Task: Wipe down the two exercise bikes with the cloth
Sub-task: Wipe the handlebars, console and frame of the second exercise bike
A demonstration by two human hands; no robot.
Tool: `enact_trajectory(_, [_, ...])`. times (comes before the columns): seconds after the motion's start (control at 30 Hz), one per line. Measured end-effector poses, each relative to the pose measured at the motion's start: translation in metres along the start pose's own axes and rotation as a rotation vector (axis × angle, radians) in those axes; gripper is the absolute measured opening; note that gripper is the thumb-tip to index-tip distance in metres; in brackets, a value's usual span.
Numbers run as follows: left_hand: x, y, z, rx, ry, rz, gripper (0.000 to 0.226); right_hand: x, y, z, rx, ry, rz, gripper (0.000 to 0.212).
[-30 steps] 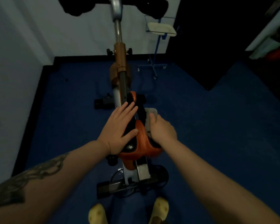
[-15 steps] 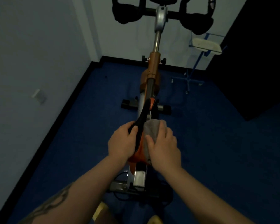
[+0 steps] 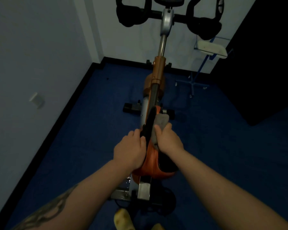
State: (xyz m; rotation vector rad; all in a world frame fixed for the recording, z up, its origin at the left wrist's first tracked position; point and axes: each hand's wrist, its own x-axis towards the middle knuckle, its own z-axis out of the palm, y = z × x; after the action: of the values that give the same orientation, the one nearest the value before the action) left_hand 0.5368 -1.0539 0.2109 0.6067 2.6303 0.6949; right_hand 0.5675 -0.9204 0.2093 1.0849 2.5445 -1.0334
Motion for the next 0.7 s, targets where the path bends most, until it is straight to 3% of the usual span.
enact_trajectory(0.1, [0.007,0.003,-0.002,0.009,0.003,-0.004,0.025,0.009,-0.009,-0.004,0.069,0.018,0.026,0.051])
enact_trajectory(0.23, [0.008,-0.004,0.003,-0.095,0.055,0.02,0.019,-0.014,0.008,0.009,-0.015,0.141,-0.174,0.059])
enact_trajectory(0.4, [0.008,-0.006,0.004,-0.118,0.07,0.034,0.017,0.045,-0.016,0.001,0.278,0.069,-0.135,0.057])
enact_trajectory(0.5, [0.009,-0.007,0.004,-0.149,0.083,0.026,0.019,0.075,-0.029,0.0,0.134,0.138,-0.335,0.048])
enact_trajectory(0.7, [0.009,-0.008,0.002,-0.177,0.093,-0.019,0.019,0.087,0.001,-0.017,-0.271,-0.012,-0.886,0.042])
